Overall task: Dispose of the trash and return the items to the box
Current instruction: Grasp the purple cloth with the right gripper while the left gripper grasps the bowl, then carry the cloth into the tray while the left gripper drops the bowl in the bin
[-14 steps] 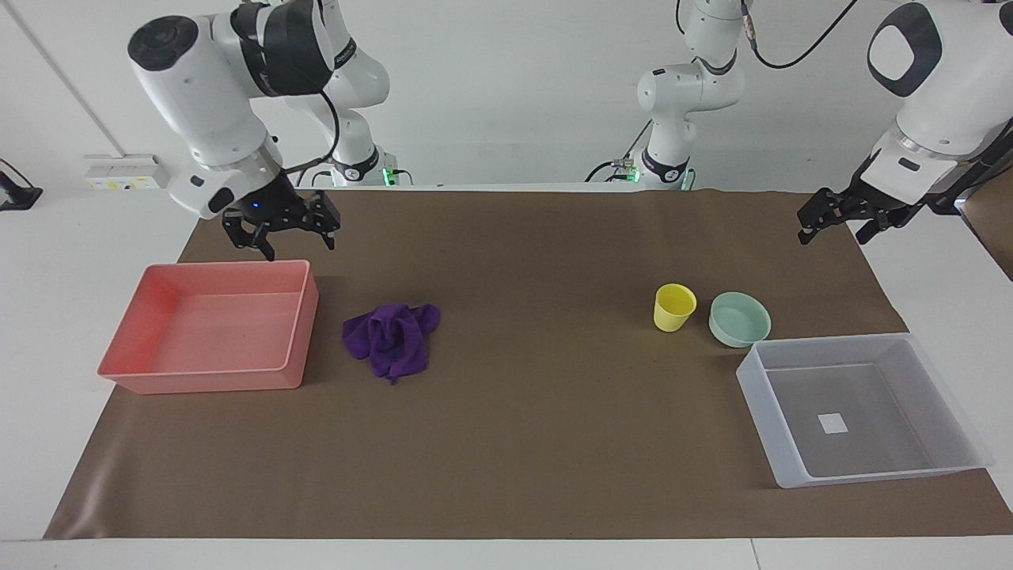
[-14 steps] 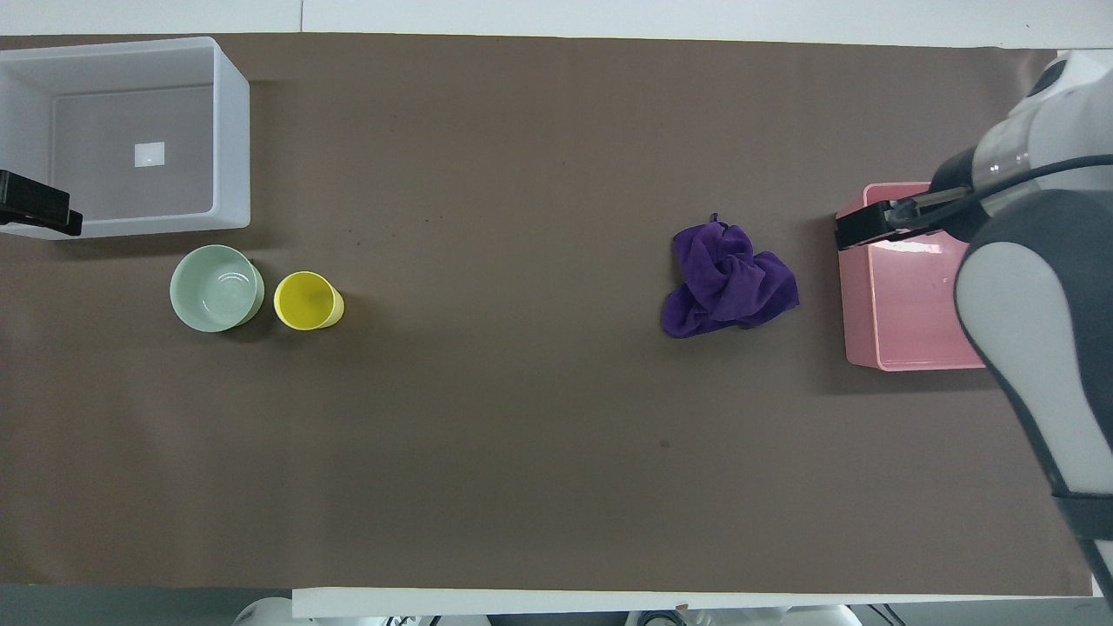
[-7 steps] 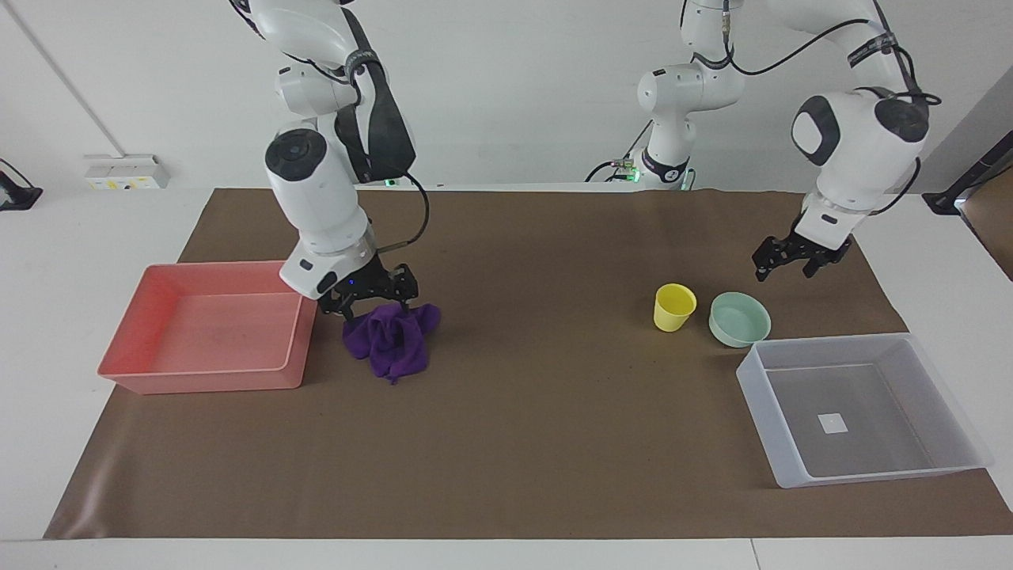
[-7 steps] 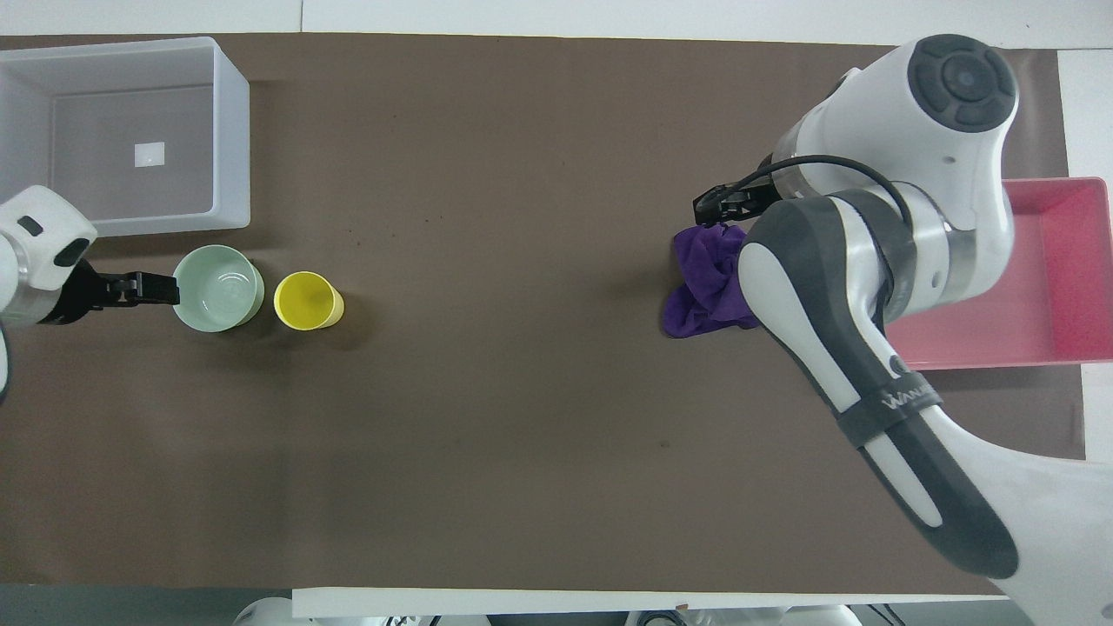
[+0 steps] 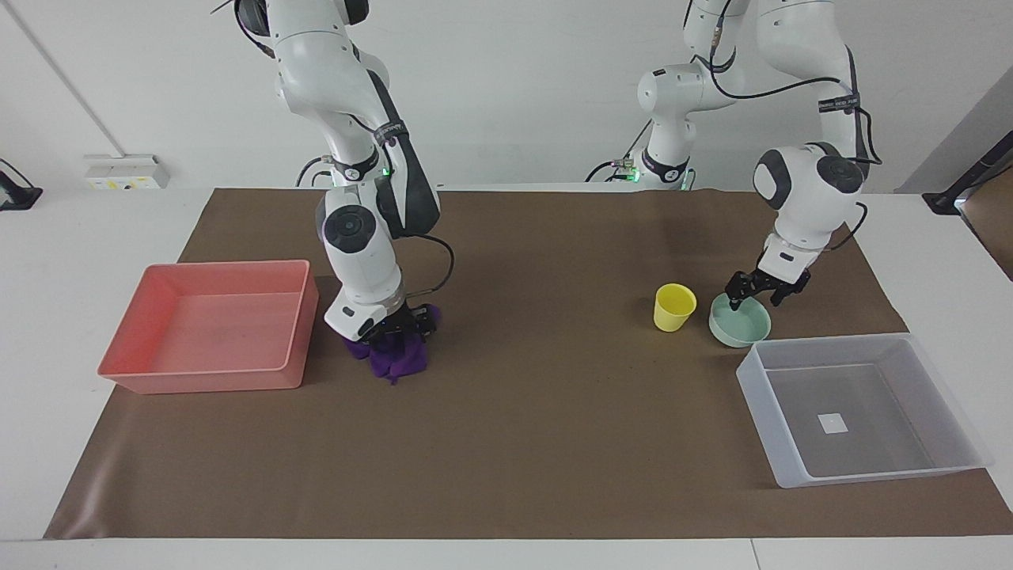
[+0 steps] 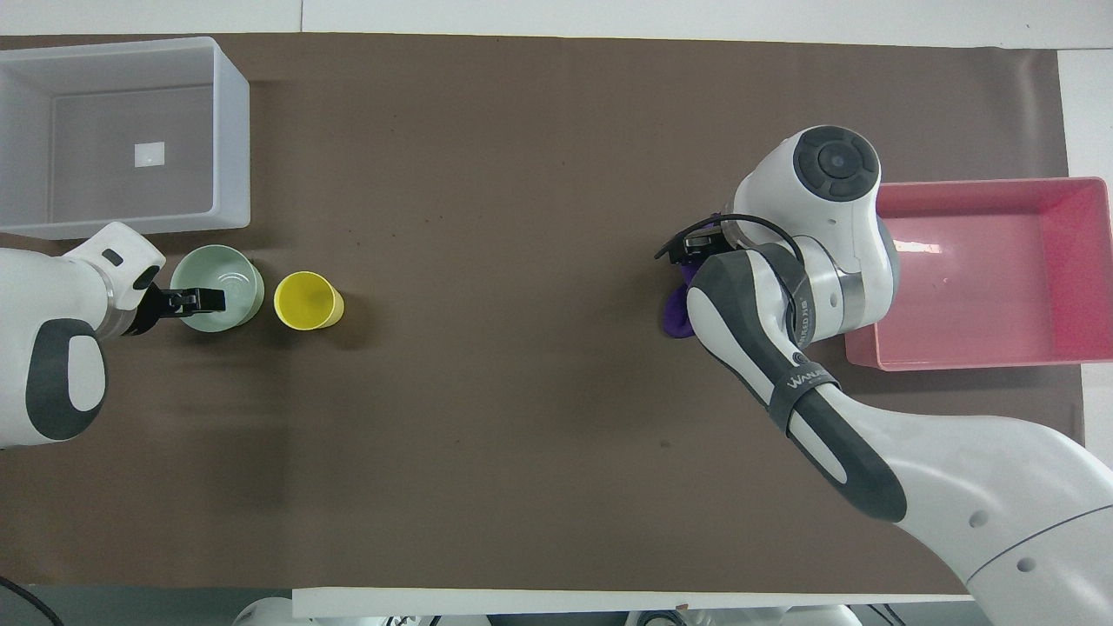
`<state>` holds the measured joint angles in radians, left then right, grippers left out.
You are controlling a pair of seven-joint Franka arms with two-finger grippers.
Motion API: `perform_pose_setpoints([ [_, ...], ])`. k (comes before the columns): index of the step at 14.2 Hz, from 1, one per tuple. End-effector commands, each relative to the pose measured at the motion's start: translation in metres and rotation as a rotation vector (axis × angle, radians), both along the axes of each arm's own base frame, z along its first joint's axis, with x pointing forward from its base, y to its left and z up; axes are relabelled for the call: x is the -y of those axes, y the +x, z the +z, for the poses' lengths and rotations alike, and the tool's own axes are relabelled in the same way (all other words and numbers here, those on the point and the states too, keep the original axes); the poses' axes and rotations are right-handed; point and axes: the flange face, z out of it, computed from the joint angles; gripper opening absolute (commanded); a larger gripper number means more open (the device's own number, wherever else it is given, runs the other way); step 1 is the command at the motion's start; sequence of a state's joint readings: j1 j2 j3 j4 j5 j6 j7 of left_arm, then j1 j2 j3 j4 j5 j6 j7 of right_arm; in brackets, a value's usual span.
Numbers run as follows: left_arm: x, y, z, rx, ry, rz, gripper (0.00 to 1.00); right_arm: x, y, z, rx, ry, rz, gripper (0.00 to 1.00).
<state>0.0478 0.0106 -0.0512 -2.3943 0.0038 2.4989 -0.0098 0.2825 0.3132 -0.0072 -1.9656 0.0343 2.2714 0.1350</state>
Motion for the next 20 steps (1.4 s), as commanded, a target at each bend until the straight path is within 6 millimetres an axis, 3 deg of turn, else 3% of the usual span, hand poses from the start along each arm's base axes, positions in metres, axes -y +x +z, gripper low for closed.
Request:
perform_pose_setpoints([
  [1, -0.002, 0.008, -0.012, 0.024, 0.003, 0.023, 0.03, 0.004, -0.017, -0.009, 0.0, -0.015, -0.01, 0.71],
  [2, -0.003, 0.009, -0.014, 0.029, 0.002, 0.023, 0.01, 0.005, -0.018, -0.008, -0.014, -0.019, -0.011, 0.45],
  [3, -0.004, 0.009, -0.013, 0.031, 0.002, 0.02, 0.0, 0.006, -0.019, -0.008, -0.026, -0.023, -0.01, 0.28],
  [5, -0.006, 0.014, 0.0, 0.017, 0.004, 0.025, 0.0, 0.005, -0.021, -0.007, -0.051, -0.03, -0.012, 0.06],
  [7, -0.005, 0.02, 0.058, -0.047, 0.011, 0.025, 0.0, 0.007, -0.016, 0.006, -0.063, -0.033, -0.022, 0.0],
  [9, -0.003, 0.048, 0.145, -0.101, 0.012, 0.025, 0.0, 0.01, -0.008, 0.046, -0.037, -0.024, -0.027, 0.0],
  [10, -0.004, 0.066, 0.17, -0.112, 0.006, 0.027, 0.0, 0.011, -0.004, 0.066, -0.034, -0.024, -0.031, 0.0],
  [11, -0.005, 0.082, 0.179, -0.097, -0.002, 0.033, 0.0, 0.013, -0.001, 0.083, -0.039, -0.028, -0.034, 0.0],
  [12, -0.006, 0.094, 0.181, -0.036, -0.011, 0.052, 0.0, 0.016, 0.002, 0.098, -0.046, -0.033, -0.038, 0.0],
  [13, -0.01, 0.109, 0.171, 0.026, -0.035, 0.069, 0.0, 0.026, 0.006, 0.12, -0.046, -0.032, -0.054, 0.0],
  [15, -0.044, 0.153, 0.131, 0.1, -0.053, 0.135, 0.0, 0.047, 0.01, 0.167, -0.057, -0.034, -0.075, 0.0],
  [17, -0.059, 0.191, 0.103, 0.139, -0.055, 0.159, 0.0, 0.078, 0.01, 0.205, -0.044, -0.029, -0.056, 0.0],
  [19, -0.069, 0.214, 0.063, 0.167, -0.049, 0.173, 0.0, 0.114, 0.004, 0.232, -0.011, -0.044, -0.064, 0.0],
  [20, -0.071, 0.219, 0.055, 0.22, -0.035, 0.169, 0.08, 0.137, 0.0, 0.237, -0.022, -0.052, -0.062, 0.0],
])
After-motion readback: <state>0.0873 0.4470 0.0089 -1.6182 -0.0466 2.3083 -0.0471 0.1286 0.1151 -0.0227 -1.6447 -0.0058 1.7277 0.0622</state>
